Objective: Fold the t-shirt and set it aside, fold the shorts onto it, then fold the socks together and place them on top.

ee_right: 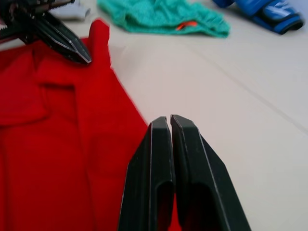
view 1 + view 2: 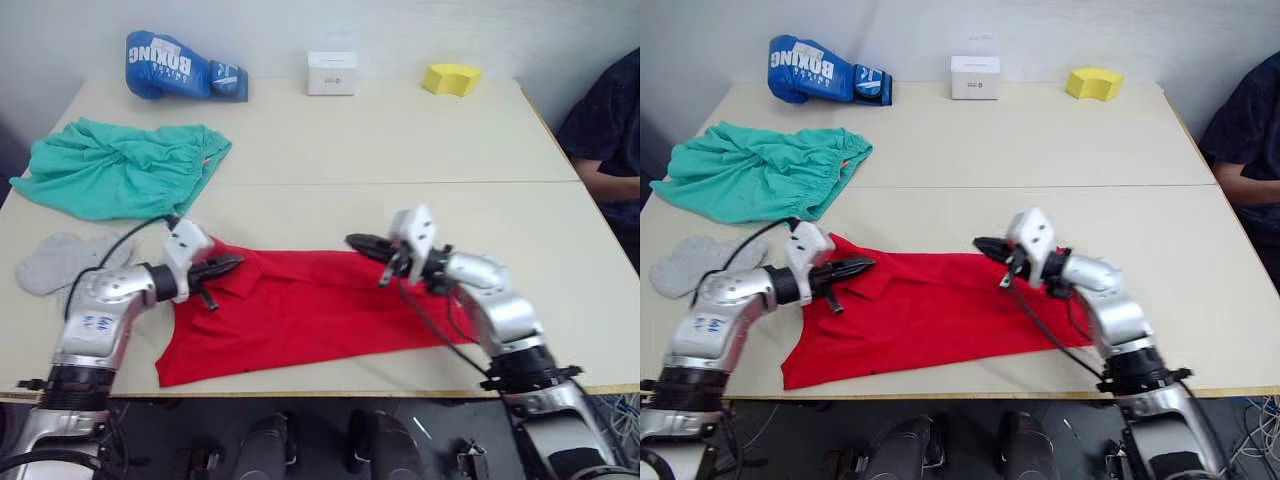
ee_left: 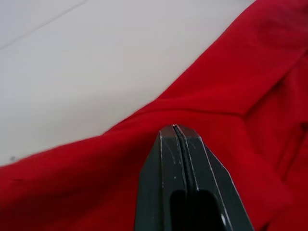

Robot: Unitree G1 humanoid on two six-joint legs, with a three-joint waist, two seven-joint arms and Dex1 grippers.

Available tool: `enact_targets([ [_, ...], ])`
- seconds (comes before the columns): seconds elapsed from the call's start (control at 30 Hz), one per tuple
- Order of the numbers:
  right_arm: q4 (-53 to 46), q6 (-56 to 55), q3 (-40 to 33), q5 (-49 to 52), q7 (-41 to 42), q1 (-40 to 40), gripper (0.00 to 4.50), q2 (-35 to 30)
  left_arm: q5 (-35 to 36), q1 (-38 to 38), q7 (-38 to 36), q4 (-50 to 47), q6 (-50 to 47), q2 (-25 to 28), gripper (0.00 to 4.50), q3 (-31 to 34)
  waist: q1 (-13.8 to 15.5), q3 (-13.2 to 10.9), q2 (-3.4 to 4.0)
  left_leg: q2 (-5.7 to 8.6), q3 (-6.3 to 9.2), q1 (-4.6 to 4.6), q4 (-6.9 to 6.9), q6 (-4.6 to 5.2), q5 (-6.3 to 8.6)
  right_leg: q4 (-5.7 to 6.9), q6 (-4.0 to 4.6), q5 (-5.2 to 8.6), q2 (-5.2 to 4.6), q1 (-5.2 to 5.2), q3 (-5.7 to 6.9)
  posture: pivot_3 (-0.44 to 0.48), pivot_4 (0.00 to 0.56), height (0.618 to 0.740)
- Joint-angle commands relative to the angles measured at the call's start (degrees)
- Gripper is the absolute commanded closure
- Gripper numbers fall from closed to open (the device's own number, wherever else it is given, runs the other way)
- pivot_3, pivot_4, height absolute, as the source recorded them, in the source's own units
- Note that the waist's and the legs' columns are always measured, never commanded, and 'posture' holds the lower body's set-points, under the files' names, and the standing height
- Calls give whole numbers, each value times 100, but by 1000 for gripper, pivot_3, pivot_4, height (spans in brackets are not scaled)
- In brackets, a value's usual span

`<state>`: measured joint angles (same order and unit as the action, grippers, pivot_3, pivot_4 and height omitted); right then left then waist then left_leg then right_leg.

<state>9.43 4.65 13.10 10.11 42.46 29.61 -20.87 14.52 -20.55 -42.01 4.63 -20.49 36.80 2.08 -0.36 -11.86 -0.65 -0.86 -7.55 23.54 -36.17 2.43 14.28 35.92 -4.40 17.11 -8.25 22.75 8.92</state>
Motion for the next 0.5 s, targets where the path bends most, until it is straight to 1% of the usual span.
enact_targets([
  [0.03, 644, -747, 75, -672, -456, -103, 4484, 40, -214, 68, 713, -171, -100, -209, 4500, 233, 12, 0, -2, 1, 0, 2, -2, 3, -1, -2, -2, -1, -1, 0, 0, 0, 150, 740],
  [0.07, 775, -847, 62, -742, -504, -137, 4484, 46, -233, 109, 862, -219, -176, -275, 4500, 282, 19, 1, -3, 2, 2, 3, -3, 5, -2, -5, -7, -4, -3, -2, 1, 0, 150, 740],
  [0.17, 1007, -1103, -187, -870, -769, -338, 4484, -104, -199, 489, 1485, -490, -396, -509, 4500, 701, 2, 4, -8, 5, 5, -11, -5, 13, 0, -7, -15, -8, -10, -20, -1, 0, 150, 740],
  [0.23, 1156, -1303, -280, -993, -871, -418, 4484, -214, -202, 684, 1692, -615, -470, -559, 4500, 876, 9, 8, -14, 5, 7, -25, -5, 12, 4, -10, -17, -9, -14, -31, -3, 0, 150, 740],
  [0.3, 1359, -1412, -561, -1030, -1096, -551, 4484, -406, -208, 945, 1971, -737, -713, -598, 4500, 1096, 14, 12, -18, 5, 14, -31, -6, -20, 16, -15, -17, -9, -18, -31, -2, 0, 150, 740],
  [0.43, 1718, -1417, -1020, -943, -1474, -589, 4484, -504, -66, 1116, 2255, -827, -1141, -721, 4500, 1365, 28, 32, -25, 4, 29, -42, -6, -17, 14, -5, -9, -14, -20, -39, 0, 0, 150, 740],
  [0.5, 1914, -1401, -1194, -941, -1630, -515, 4484, -516, 19, 1130, 2243, -816, -1201, -747, 4500, 1473, 19, 48, -32, 3, 31, -43, -5, -17, 14, -5, -4, -17, -20, -39, 1, 0, 150, 740],
])
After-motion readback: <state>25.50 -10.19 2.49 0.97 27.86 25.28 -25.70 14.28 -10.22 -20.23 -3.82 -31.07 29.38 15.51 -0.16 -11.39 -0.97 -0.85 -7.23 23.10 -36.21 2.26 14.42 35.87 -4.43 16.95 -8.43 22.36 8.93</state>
